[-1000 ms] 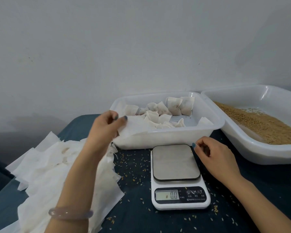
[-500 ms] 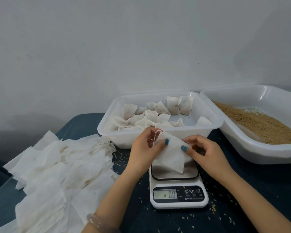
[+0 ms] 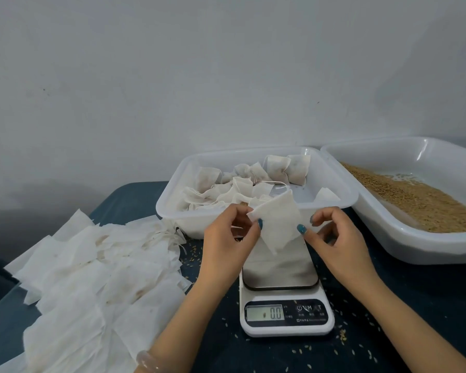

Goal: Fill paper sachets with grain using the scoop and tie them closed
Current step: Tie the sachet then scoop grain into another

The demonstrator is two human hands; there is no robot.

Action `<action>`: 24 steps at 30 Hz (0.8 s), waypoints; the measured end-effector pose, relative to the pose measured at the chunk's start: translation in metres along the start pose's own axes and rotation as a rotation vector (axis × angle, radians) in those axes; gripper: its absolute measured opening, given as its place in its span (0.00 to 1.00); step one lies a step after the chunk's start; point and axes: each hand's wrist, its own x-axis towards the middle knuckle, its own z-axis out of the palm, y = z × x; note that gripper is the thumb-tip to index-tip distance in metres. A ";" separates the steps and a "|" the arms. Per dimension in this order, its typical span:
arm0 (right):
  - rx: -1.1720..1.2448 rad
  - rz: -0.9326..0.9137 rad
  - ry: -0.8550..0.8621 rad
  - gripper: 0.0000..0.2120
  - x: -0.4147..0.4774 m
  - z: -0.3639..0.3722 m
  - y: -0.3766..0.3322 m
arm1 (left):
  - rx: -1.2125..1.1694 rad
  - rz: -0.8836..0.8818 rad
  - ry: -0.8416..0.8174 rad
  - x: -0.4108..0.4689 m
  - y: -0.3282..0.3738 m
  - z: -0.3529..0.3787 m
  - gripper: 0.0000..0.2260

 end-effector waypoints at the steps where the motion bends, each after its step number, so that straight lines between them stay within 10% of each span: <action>1: 0.030 -0.022 -0.031 0.05 -0.001 0.000 -0.004 | 0.072 0.090 0.033 -0.002 0.002 0.001 0.07; 11: 0.390 0.103 -0.226 0.15 -0.005 0.004 -0.026 | 0.576 0.726 0.087 -0.014 0.005 0.010 0.03; 24: 0.298 -0.034 -0.266 0.06 -0.008 0.004 -0.030 | 0.438 0.460 -0.052 -0.021 0.018 0.012 0.14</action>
